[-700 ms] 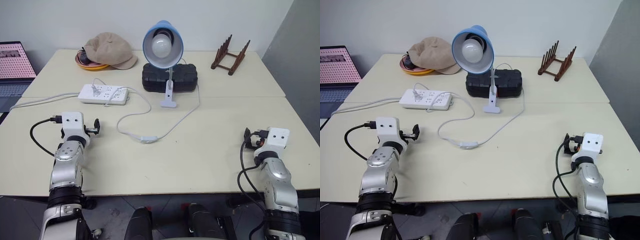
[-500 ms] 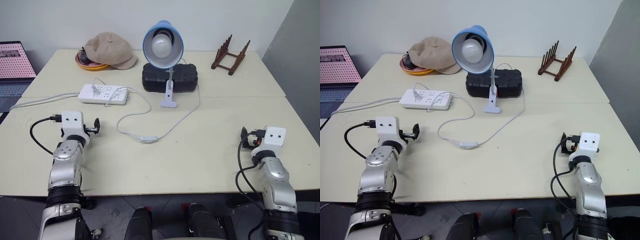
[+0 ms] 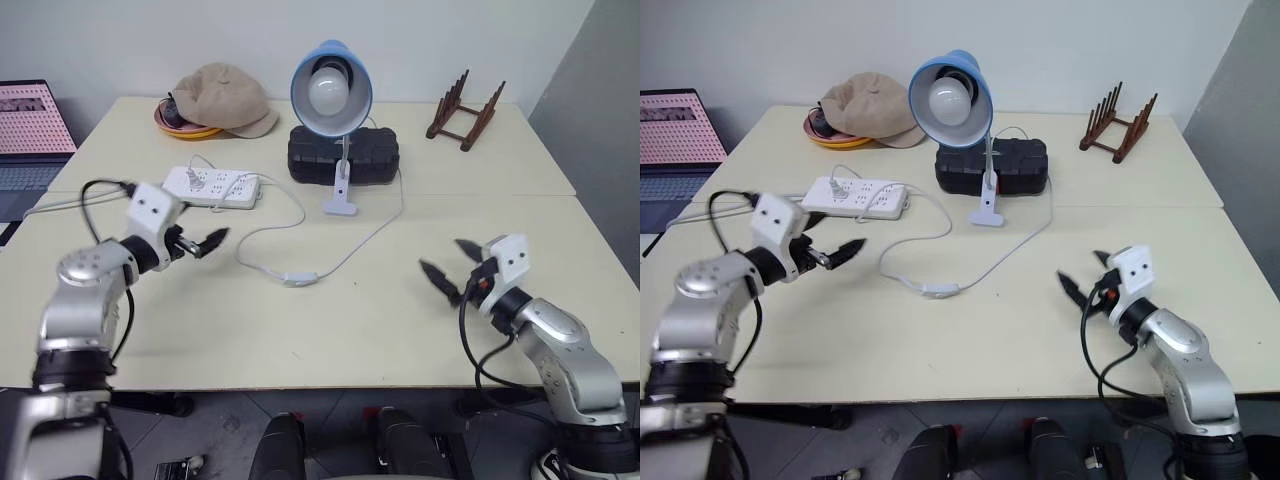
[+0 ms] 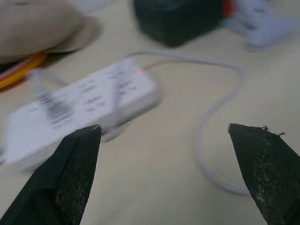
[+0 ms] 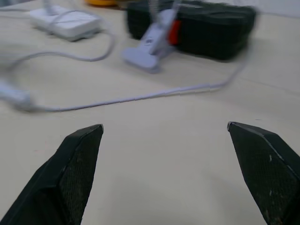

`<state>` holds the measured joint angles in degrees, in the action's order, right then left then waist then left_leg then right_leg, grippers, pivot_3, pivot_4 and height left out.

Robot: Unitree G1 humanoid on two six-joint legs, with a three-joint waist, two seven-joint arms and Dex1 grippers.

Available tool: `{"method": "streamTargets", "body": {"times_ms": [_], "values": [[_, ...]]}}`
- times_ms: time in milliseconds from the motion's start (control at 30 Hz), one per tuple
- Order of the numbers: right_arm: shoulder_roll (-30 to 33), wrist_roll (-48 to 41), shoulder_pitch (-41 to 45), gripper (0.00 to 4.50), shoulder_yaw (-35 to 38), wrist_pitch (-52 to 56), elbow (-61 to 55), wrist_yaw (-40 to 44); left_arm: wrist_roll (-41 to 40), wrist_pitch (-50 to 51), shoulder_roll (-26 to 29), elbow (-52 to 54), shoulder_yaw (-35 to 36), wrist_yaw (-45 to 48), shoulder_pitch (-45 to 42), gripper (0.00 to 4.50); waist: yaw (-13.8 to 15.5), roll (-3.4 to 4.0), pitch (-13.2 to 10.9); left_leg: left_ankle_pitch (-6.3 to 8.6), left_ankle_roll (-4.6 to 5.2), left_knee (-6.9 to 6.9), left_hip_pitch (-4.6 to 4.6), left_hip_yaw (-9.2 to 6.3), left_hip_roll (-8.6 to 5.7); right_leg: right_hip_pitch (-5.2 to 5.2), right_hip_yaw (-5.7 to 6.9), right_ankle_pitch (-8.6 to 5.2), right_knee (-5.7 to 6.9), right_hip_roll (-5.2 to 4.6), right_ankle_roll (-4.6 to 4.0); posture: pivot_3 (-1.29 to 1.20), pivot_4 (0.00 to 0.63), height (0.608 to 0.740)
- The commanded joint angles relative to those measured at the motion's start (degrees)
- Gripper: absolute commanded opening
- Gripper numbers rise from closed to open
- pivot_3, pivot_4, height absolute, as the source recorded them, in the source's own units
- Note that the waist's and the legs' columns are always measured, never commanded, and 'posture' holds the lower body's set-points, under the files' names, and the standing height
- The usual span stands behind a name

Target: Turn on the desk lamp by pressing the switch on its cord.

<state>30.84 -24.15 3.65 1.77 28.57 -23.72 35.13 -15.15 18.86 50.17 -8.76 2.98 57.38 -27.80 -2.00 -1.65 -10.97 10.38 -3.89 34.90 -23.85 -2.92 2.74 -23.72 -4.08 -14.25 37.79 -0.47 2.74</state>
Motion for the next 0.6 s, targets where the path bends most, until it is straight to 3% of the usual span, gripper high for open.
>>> {"method": "streamTargets", "body": {"times_ms": [33, 233, 367, 600], "values": [[4.8, -5.6, -2.5, 4.45, -2.9, 5.1, -8.4, 7.2, 0.9, -1.1, 4.6, 3.5, -9.4, 17.7, -5.0, 4.50, 0.1, 0.00, 0.0, 0.00, 0.01, -0.03, -0.01, 0.01, 0.00, -0.01, -0.01, 0.00, -0.06, 0.00, 0.00, 0.00, 0.150, 0.740], [5.3, -7.9, -4.3, 4.45, -3.3, 7.9, -11.9, 6.6, 5.3, -8.1, 2.5, -1.6, -15.2, 23.1, -9.6, 4.50, -0.1, -0.02, 0.0, 0.01, 0.02, -0.03, -0.05, 0.01, 0.03, -0.10, 0.00, -0.03, -0.03, 0.03, -0.03, 0.00, 0.150, 0.740], [4.3, -6.2, -5.3, 4.45, -4.6, 7.7, -13.6, 4.3, 9.2, -15.0, -2.5, -8.5, -18.9, 24.5, -13.8, 4.50, 0.2, -0.02, 0.0, 0.00, 0.02, 0.01, -0.06, 0.00, 0.03, -0.12, 0.01, -0.03, 0.02, 0.04, -0.03, 0.00, 0.150, 0.740], [3.0, -5.9, -5.9, 4.45, -5.5, 8.5, -15.9, 0.9, 12.7, -23.8, -7.3, -19.0, -20.1, 25.1, -17.5, 4.50, 0.2, -0.03, 0.0, 0.00, 0.02, 0.04, -0.15, -0.01, 0.02, -0.15, 0.00, -0.03, 0.01, 0.05, -0.02, 0.00, 0.150, 0.740]]}}
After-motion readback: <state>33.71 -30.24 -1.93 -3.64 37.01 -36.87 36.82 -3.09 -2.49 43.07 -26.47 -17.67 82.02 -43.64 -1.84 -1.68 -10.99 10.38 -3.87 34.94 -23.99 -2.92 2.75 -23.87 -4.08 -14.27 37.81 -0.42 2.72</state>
